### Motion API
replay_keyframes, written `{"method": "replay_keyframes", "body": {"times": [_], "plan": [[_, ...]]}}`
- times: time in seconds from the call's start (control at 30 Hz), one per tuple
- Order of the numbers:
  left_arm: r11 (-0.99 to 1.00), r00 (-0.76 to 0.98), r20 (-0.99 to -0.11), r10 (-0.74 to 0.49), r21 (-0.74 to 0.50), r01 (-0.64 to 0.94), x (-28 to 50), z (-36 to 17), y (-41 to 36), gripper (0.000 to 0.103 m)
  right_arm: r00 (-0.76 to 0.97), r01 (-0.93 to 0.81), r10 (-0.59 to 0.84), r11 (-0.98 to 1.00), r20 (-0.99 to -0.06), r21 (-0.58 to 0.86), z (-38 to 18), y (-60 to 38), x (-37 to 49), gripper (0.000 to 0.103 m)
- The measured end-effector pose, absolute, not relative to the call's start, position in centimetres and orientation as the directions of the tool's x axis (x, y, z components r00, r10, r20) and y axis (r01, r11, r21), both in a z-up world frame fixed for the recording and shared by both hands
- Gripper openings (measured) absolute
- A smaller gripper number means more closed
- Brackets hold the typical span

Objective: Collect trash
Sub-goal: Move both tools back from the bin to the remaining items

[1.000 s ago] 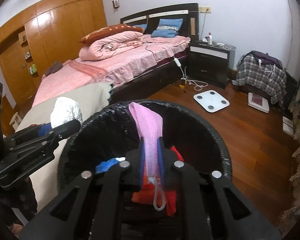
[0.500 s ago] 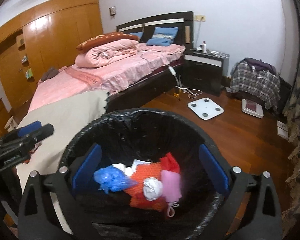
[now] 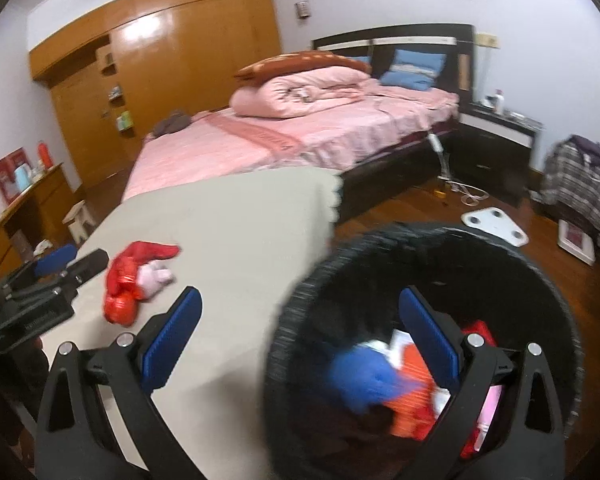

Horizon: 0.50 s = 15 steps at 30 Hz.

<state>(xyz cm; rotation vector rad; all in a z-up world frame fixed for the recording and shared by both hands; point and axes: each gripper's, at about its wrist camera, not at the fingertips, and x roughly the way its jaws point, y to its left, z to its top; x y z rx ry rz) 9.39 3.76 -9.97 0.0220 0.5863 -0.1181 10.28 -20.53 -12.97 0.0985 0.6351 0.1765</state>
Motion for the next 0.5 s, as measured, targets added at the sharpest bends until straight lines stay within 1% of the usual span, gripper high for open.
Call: {"method": "replay_keyframes", "body": {"times": [0.27, 0.5], "plan": [[1.0, 0.817, -0.576, -0.024, -0.014, 0.019, 9.9, -11.6, 8.8, 0.077, 0.768, -0.212, 0.249, 0.968, -0.59, 0.133, -13.7, -14.7, 13.8, 0.096], [0.999, 0.799, -0.601, 0.005, -0.027, -0.027, 11.1, -13.1, 11.4, 0.077, 0.742, -0.235, 0.254, 0.965, -0.62, 0.115, -15.7, -11.3, 16.1, 0.096]]}}
